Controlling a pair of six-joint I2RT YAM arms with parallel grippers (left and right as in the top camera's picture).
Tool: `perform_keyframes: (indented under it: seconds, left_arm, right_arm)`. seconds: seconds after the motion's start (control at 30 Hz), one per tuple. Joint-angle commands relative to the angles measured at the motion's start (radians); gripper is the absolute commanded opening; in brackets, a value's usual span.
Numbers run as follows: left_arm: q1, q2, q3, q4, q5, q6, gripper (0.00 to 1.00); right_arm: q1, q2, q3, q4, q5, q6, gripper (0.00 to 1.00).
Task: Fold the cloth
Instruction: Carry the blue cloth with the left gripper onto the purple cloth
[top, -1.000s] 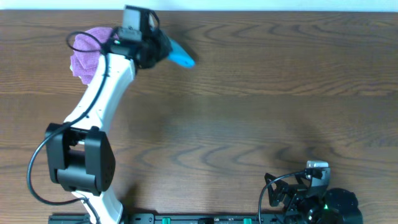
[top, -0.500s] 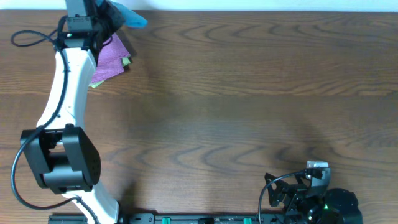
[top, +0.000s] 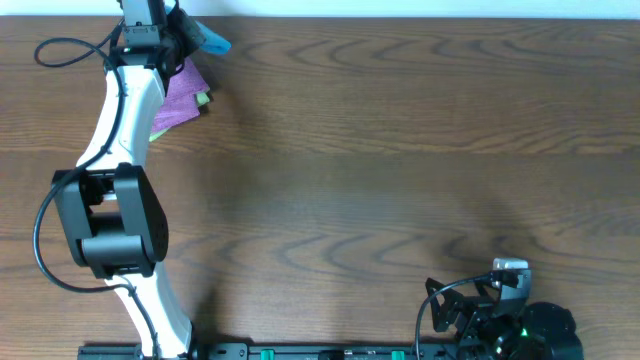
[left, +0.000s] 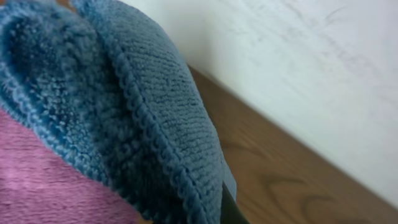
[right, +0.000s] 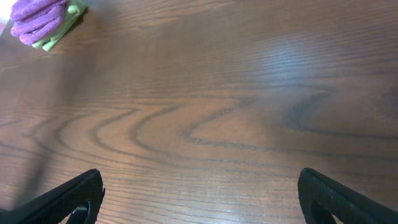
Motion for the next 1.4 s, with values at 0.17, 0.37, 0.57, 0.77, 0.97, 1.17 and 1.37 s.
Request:
perform_keyframes:
  seconds: [0.17,0.37,0.57,0.77,0.97,1.17,1.37]
  left_arm:
    - [0.008,-0.001,0.032,-0.045,-0.069,0.092,0.05]
    - [0.027,-0.001,0.069,-0.080,-0.069,0.092,0.05]
    - [0.042,-0.001,0.133,-0.166,-0.080,0.122,0.05]
    - [0.048,-0.001,0.133,-0.271,-0.138,0.135,0.06]
    - [0.072,-0.001,0.132,-0.346,-0.204,0.174,0.06]
    - [0.113,0.001,0.129,-0.412,-0.210,0.174,0.06]
    - [0.126,0.028,0.129,-0.453,-0.202,0.174,0.06]
  right_arm:
    - [-0.008,-0.007,-0.002,-0.001,0.007,0.009,0.99]
    - [-0.008,-0.007,-0.002,-0.001,0.007,0.008,0.99]
    - [-0.008,-0.007,-0.002,-0.001,0.007,0.009,0.99]
    - [-0.008,-0.007,-0.002,-0.001,0.007,0.009,0.99]
    - [-0.008,-0.007,-0.002,-0.001,0.007,0.009,0.99]
    - [-0.008,-0.007,-0.002,-0.001,0.007,0.009,0.99]
    - [-0.008,-0.007,-0.002,-0.001,0.007,0.009,0.99]
